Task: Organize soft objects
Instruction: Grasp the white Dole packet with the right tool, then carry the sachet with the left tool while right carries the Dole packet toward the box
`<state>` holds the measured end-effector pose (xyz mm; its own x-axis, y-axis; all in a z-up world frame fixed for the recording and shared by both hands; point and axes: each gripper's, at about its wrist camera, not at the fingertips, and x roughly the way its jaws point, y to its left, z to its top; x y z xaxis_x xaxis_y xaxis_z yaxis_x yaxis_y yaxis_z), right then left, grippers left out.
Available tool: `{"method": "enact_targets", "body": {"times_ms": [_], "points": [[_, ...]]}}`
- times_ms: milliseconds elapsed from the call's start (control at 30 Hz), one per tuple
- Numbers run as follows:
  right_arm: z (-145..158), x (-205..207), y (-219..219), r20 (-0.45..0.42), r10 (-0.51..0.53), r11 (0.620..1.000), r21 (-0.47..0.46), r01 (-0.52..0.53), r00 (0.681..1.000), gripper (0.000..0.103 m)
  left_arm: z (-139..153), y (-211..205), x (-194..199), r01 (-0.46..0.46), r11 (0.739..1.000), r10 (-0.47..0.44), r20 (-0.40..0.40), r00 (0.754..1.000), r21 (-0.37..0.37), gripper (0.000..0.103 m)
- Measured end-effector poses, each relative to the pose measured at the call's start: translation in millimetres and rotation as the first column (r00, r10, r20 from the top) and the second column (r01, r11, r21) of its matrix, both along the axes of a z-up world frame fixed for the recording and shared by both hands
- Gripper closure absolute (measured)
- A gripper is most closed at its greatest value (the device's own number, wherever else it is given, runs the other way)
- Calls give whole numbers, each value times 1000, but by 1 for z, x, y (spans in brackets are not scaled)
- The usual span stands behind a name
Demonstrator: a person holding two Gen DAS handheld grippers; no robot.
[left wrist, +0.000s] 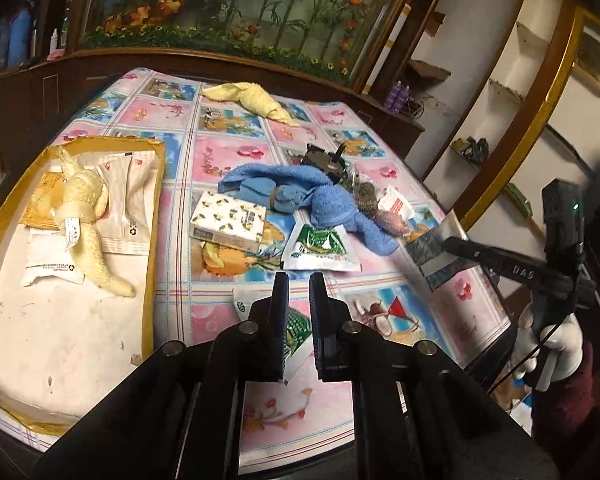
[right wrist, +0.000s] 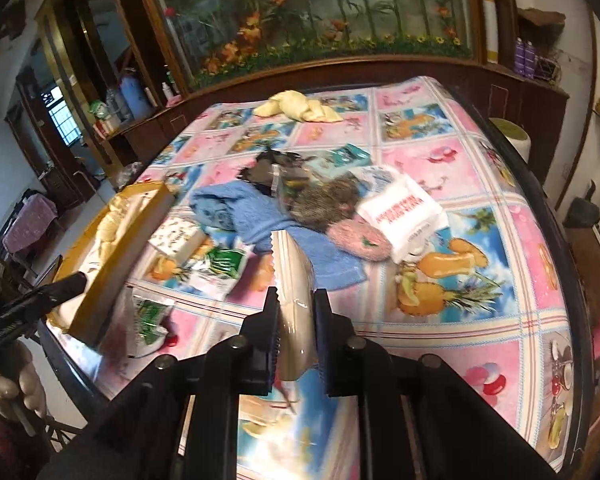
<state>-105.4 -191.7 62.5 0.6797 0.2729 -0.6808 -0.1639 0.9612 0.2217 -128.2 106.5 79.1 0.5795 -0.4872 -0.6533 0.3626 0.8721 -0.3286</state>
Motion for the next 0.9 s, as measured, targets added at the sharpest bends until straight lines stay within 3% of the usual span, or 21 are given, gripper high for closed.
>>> {"method": "enact_targets", "body": {"times_ms": [100,200,267,367,500,567,733,900], "points": [[3,0,11,1,34,999,14,-34,999,89,-20,-11,-1,8,999,-5,-62,998,47,92],[2,-2,15,-4,51,998,41,-50,999,89,-41,-25,0,2,992,13,-126,992,123,78],[0,-4,17,-8,56,998,43,-56,998,89,-50,-35,4,-32,973,62,-126,990,226,76],[-6,-6,22,-28,82,995,63,-80,996,89,-59,-45,15,-41,961,78,-126,989,273,56],[-15,-8,25,-49,115,988,109,-109,992,89,-69,-61,27,-54,926,94,-89,992,373,47],[-19,-9,27,-58,127,985,121,-119,990,88,-68,-64,32,-46,928,84,-88,993,371,47],[-26,-5,23,-85,159,973,184,-142,984,88,-46,-50,28,-26,972,40,-53,998,235,46],[-33,-1,14,-100,179,955,258,-148,979,88,-51,-47,51,-58,963,80,-74,994,262,39]]}}
